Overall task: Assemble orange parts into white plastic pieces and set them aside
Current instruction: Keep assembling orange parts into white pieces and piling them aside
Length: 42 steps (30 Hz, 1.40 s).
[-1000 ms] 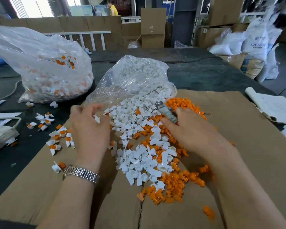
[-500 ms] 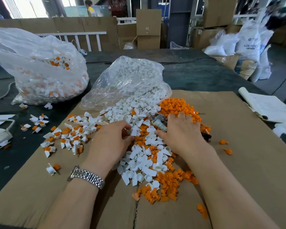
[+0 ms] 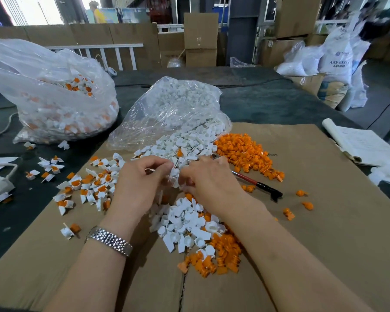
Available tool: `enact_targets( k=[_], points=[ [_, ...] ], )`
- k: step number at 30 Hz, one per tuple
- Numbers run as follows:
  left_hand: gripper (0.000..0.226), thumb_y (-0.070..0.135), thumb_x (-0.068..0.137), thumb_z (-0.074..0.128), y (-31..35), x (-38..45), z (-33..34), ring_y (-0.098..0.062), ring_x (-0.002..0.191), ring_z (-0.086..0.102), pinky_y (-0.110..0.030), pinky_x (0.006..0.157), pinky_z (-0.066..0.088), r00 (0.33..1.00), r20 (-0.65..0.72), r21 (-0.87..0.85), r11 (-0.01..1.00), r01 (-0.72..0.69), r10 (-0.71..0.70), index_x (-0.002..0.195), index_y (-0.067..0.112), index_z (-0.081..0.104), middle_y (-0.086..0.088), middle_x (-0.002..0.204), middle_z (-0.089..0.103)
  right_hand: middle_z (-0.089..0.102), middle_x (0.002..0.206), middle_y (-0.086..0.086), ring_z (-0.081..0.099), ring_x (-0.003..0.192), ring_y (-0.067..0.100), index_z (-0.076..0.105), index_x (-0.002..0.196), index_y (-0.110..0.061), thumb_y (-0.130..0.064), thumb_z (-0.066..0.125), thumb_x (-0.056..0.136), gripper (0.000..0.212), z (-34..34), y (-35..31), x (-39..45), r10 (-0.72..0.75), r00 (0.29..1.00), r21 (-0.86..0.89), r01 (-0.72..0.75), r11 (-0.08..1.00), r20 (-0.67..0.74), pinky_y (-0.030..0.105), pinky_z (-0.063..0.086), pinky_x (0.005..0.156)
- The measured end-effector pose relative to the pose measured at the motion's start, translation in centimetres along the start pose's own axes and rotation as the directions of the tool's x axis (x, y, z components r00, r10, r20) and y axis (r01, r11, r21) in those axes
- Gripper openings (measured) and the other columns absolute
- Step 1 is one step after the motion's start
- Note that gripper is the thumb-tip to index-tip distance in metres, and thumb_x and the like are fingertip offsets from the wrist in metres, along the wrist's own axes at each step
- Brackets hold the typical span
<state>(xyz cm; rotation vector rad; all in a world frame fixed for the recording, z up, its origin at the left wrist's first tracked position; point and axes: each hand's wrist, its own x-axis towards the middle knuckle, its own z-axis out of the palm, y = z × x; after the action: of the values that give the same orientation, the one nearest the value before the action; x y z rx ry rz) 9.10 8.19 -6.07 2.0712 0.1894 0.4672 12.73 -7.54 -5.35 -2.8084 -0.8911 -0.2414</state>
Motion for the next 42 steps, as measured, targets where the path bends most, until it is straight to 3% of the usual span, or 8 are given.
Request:
enact_targets(
  k=[5, 9, 13, 17, 20, 30, 35, 42],
  points=[
    [0.014, 0.026, 0.095, 0.070, 0.3, 0.2, -0.7, -0.025, 0.097, 0.077, -0.034, 0.084, 0.060, 0.956, 0.196, -0.439, 0.853, 0.283, -0.216, 0.095, 0.026, 0.083, -0.007, 0.093, 0.080, 0.058, 0.103, -0.003, 0.048, 0.110, 0.024, 0.063, 0.107, -0.027, -0.018, 0.056, 0.099, 0.014, 0.5, 0.3, 0.0, -0.021, 0.999, -0.112, 0.016, 0.994, -0.036, 0.044, 0.031, 0.089],
    [0.019, 0.016, 0.083, 0.072, 0.6, 0.5, -1.2, -0.026, 0.099, 0.075, -0.020, 0.066, 0.059, 0.910, 0.352, -0.673, 0.617, 0.408, -0.217, 0.096, 0.009, 0.083, -0.019, 0.094, 0.078, 0.063, 0.106, -0.005, 0.056, 0.101, 0.015, 0.071, 0.106, -0.028, -0.031, 0.058, 0.100, 0.015, -0.8, 1.0, -0.2, 0.081, 0.986, 0.151, -0.059, 0.987, -0.148, 0.034, 0.044, 0.089],
    [0.020, 0.004, 0.087, 0.066, 0.6, 0.6, -1.3, -0.021, 0.096, 0.077, -0.023, 0.081, 0.061, 0.889, 0.429, -0.724, 0.527, 0.446, -0.163, 0.100, 0.007, 0.082, -0.009, 0.069, 0.074, 0.074, 0.083, -0.007, 0.071, 0.078, 0.007, 0.073, 0.097, -0.018, -0.020, 0.069, 0.094, 0.006, -2.4, 1.5, -1.1, 0.321, 0.934, 0.768, -0.089, 0.635, -0.157, 0.033, 0.060, 0.078],
    [0.029, 0.000, 0.077, 0.071, 0.6, 0.5, -1.3, -0.022, 0.097, 0.076, -0.024, 0.079, 0.061, 0.895, 0.427, -0.725, 0.541, 0.426, -0.131, 0.104, 0.005, 0.081, -0.017, 0.094, 0.078, 0.076, 0.082, 0.000, 0.073, 0.077, 0.003, 0.073, 0.099, -0.009, -0.012, 0.068, 0.093, 0.007, -2.9, 1.4, -1.4, 0.293, 0.947, 0.903, -0.005, 0.430, -0.135, 0.016, 0.056, 0.073],
    [0.028, -0.001, 0.079, 0.070, 0.5, 0.4, -1.1, -0.028, 0.105, 0.075, -0.023, 0.077, 0.060, 0.896, 0.431, -0.730, 0.542, 0.416, -0.107, 0.106, 0.004, 0.080, -0.020, 0.112, 0.076, 0.074, 0.082, -0.003, 0.070, 0.075, 0.005, 0.075, 0.097, -0.013, -0.013, 0.071, 0.092, 0.007, -2.9, 1.1, -1.4, 0.265, 0.949, 0.887, 0.032, 0.462, -0.172, 0.013, 0.053, 0.072],
    [0.027, 0.001, 0.076, 0.073, 1.1, -0.1, -0.8, -0.029, 0.101, 0.076, -0.024, 0.079, 0.060, 0.930, 0.363, -0.759, 0.564, 0.326, -0.049, 0.100, 0.007, 0.082, -0.018, 0.110, 0.077, 0.073, 0.083, -0.006, 0.070, 0.080, 0.007, 0.073, 0.096, -0.017, -0.016, 0.071, 0.092, 0.004, -2.2, 0.5, -1.4, 0.245, 0.942, 0.847, 0.070, 0.526, -0.230, 0.029, 0.059, 0.076],
    [0.030, 0.017, 0.075, 0.079, 1.3, -0.6, -0.6, -0.025, 0.099, 0.077, -0.024, 0.084, 0.060, 0.969, 0.247, -0.600, 0.787, 0.146, 0.008, 0.105, 0.019, 0.082, -0.009, 0.107, 0.079, 0.069, 0.082, -0.007, 0.065, 0.078, 0.006, 0.071, 0.095, -0.021, -0.018, 0.071, 0.092, 0.005, -2.1, 0.6, -1.4, 0.246, 0.946, 0.820, 0.036, 0.572, -0.213, 0.026, 0.057, 0.074],
    [0.020, 0.003, 0.078, 0.072, 1.4, -0.3, -0.9, -0.026, 0.091, 0.077, -0.025, 0.075, 0.061, 0.940, 0.341, -0.752, 0.595, 0.285, -0.019, 0.096, 0.009, 0.081, -0.017, 0.100, 0.078, 0.069, 0.091, -0.008, 0.065, 0.086, 0.007, 0.072, 0.110, -0.024, -0.015, 0.071, 0.092, 0.020, -3.1, 1.4, -1.9, 0.106, 0.969, 0.782, 0.113, 0.613, -0.223, 0.023, 0.055, 0.081]
  ],
)
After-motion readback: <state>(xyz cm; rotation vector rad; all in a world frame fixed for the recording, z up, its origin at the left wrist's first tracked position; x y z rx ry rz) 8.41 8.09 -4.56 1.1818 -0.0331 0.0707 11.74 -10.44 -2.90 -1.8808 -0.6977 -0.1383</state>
